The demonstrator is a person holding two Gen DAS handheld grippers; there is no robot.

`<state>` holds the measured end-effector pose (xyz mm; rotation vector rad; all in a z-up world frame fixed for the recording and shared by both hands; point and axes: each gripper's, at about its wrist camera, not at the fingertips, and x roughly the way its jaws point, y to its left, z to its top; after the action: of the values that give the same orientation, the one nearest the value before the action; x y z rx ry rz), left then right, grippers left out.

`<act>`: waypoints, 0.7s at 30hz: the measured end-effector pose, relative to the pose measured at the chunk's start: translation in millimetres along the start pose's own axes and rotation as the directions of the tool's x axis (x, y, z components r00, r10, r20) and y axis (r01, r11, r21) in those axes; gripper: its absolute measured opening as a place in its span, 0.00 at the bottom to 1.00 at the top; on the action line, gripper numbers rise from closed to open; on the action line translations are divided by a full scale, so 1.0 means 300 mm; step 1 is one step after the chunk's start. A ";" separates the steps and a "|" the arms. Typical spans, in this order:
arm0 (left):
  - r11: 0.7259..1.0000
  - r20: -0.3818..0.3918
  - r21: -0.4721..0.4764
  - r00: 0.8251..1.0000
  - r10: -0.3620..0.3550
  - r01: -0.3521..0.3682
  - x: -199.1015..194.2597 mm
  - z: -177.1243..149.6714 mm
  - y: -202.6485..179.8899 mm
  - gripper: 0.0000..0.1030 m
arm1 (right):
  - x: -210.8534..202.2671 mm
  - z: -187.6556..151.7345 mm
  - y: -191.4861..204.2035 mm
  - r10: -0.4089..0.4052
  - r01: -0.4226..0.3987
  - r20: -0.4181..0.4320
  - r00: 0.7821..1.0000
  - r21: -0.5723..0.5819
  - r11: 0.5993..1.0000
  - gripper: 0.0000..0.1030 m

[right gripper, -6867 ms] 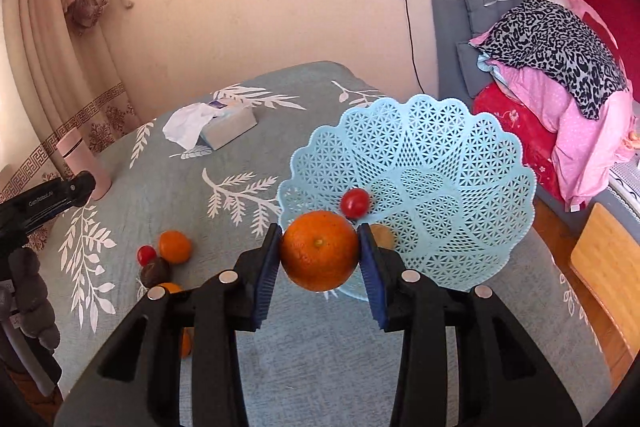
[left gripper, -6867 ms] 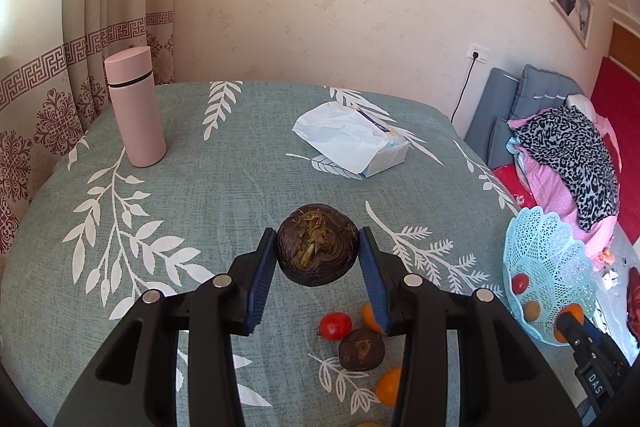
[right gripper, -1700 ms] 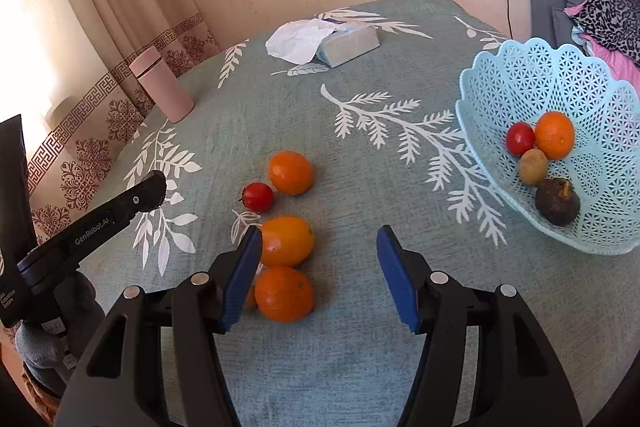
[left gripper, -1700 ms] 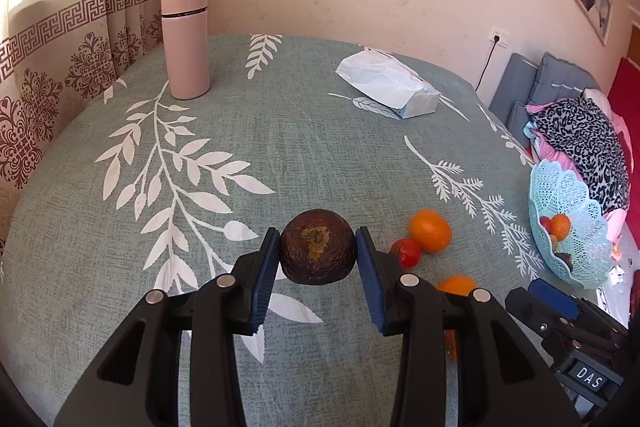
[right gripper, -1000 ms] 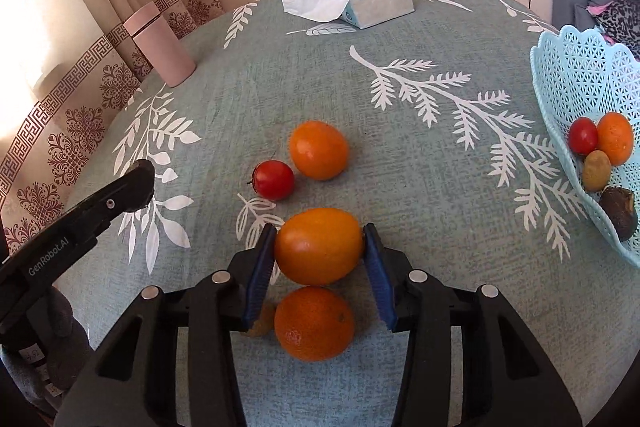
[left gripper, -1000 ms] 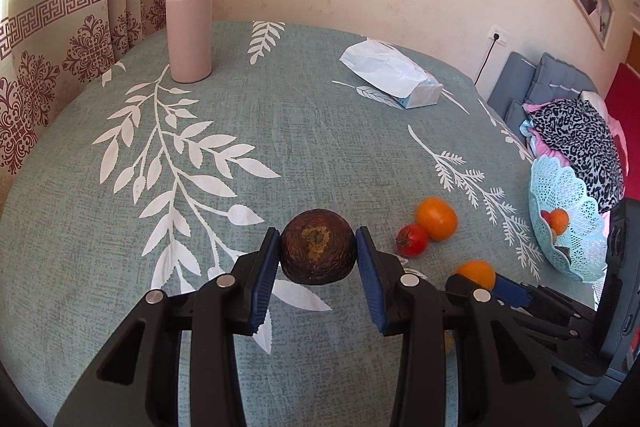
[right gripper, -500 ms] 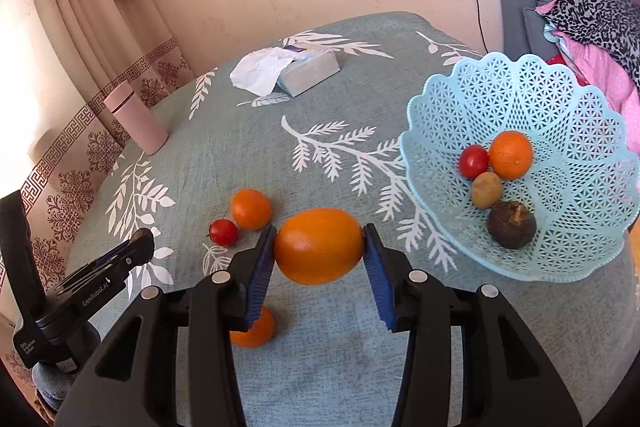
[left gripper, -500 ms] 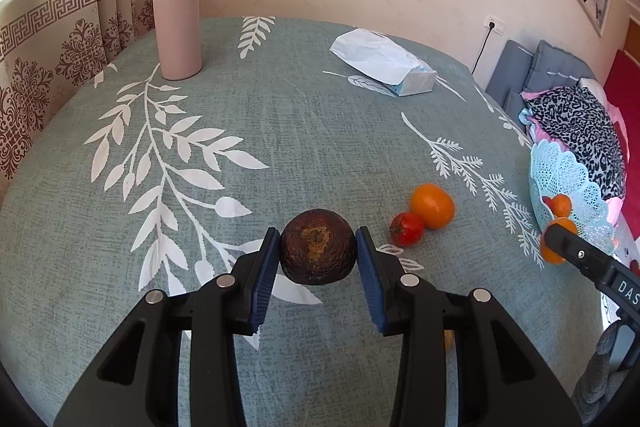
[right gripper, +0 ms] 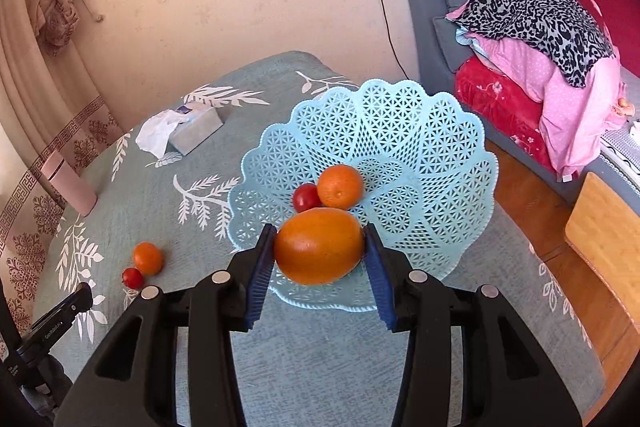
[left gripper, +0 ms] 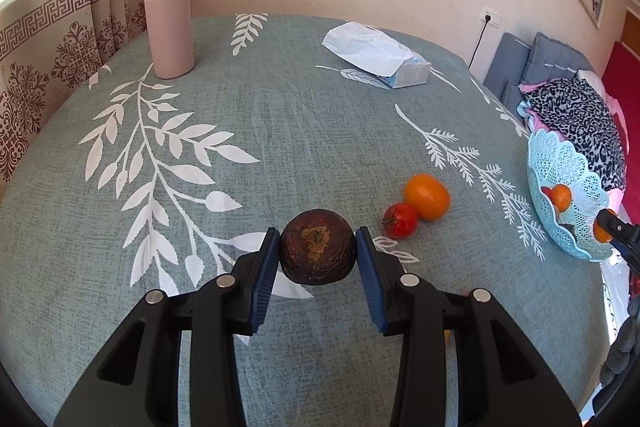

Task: Organize fruits
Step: 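Release the oval orange into the basket with the right gripper while the left gripper holds the dark fruit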

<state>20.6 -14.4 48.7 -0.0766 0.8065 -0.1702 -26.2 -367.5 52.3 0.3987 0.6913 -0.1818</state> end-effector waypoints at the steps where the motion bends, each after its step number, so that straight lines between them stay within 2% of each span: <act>1: 1.000 -0.001 0.002 1.000 0.000 0.000 0.001 -0.001 -0.002 0.38 | 0.003 -0.001 -0.013 -0.010 0.010 0.000 1.000 0.007 1.000 0.44; 8: 1.000 -0.006 0.014 1.000 0.002 -0.002 0.008 -0.006 -0.014 0.38 | -0.010 -0.004 -0.081 -0.074 0.072 0.032 0.997 0.058 0.996 0.44; 21: 0.999 -0.005 0.052 1.000 0.004 -0.003 -0.005 0.000 -0.076 0.38 | -0.092 -0.017 -0.146 -0.130 0.118 0.137 0.982 0.099 0.988 0.44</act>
<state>16.7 -36.5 52.7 -0.0257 0.8066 -0.1880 -63.0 -404.2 53.8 0.4248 0.5677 -0.3577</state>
